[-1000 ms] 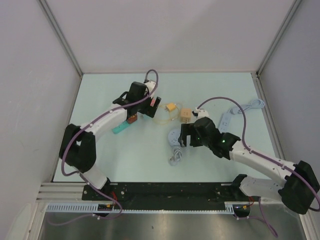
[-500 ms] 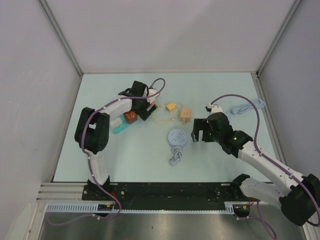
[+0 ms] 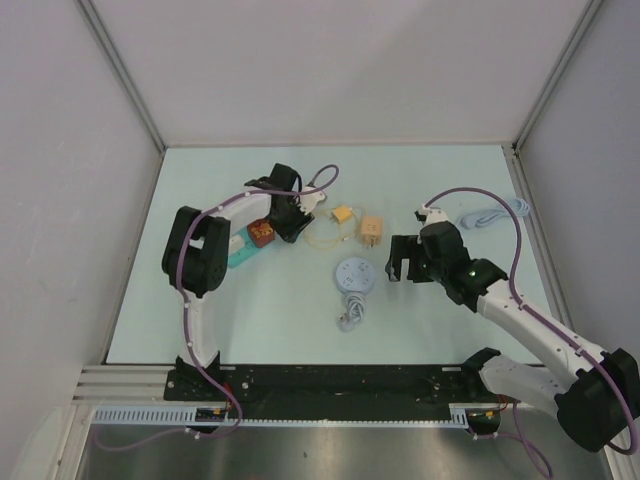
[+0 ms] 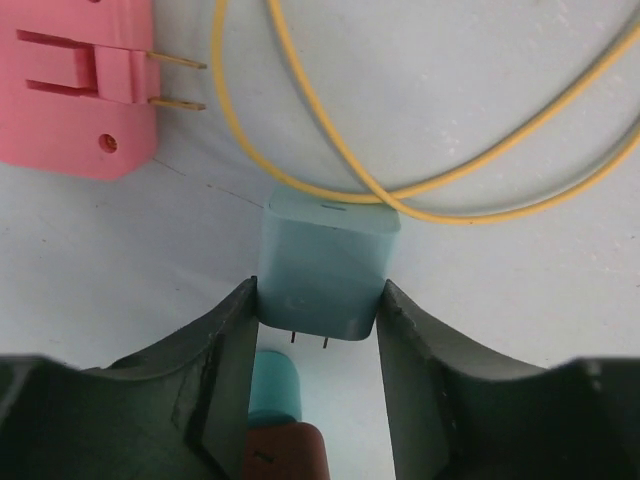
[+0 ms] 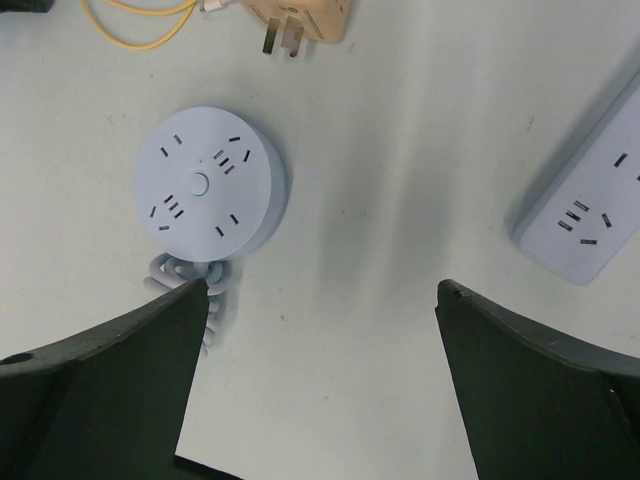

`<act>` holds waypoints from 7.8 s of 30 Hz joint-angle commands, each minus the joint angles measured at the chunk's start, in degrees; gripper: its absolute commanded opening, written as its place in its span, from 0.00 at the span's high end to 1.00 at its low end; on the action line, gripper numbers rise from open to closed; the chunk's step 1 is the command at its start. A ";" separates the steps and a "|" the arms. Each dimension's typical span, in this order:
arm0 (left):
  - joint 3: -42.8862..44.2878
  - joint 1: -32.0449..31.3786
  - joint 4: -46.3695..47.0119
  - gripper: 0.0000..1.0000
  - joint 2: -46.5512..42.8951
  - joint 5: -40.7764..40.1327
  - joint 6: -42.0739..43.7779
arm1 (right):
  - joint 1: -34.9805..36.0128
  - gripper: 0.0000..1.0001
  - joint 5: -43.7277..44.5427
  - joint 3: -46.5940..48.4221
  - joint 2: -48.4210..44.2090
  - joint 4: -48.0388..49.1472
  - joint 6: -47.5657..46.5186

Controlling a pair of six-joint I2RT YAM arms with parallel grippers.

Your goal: Insert the plug

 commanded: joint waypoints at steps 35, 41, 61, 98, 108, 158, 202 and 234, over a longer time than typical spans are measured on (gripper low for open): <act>-27.40 -30.66 26.59 0.75 -41.88 4.39 -18.98 | -5.03 0.10 -27.51 6.28 -4.71 5.71 19.92; -28.28 -33.21 30.98 0.75 -41.97 2.46 -22.76 | -4.85 0.13 -29.18 6.37 -2.78 8.97 22.21; -30.57 -34.97 33.54 0.71 -42.85 -0.10 -25.67 | -3.36 0.52 -33.48 6.28 3.46 12.83 23.00; -43.31 -21.79 22.81 0.00 -57.10 -11.09 -57.56 | -1.34 1.00 -22.50 18.76 26.84 3.87 -35.88; -42.87 -21.79 21.50 0.00 -51.20 -10.91 -65.83 | 0.16 1.00 -25.13 19.99 31.50 6.33 -39.67; -35.14 -24.52 29.14 0.06 -20.88 -6.87 -70.23 | 1.04 1.00 -16.00 10.94 35.11 9.24 -38.17; -41.73 -22.58 31.08 0.08 -27.90 -7.22 -68.65 | 2.53 1.00 -5.62 5.05 37.83 2.82 -36.68; -26.36 -14.77 17.02 0.00 -41.37 -19.62 -46.60 | -7.13 0.00 -6.33 14.63 6.99 -1.84 -13.39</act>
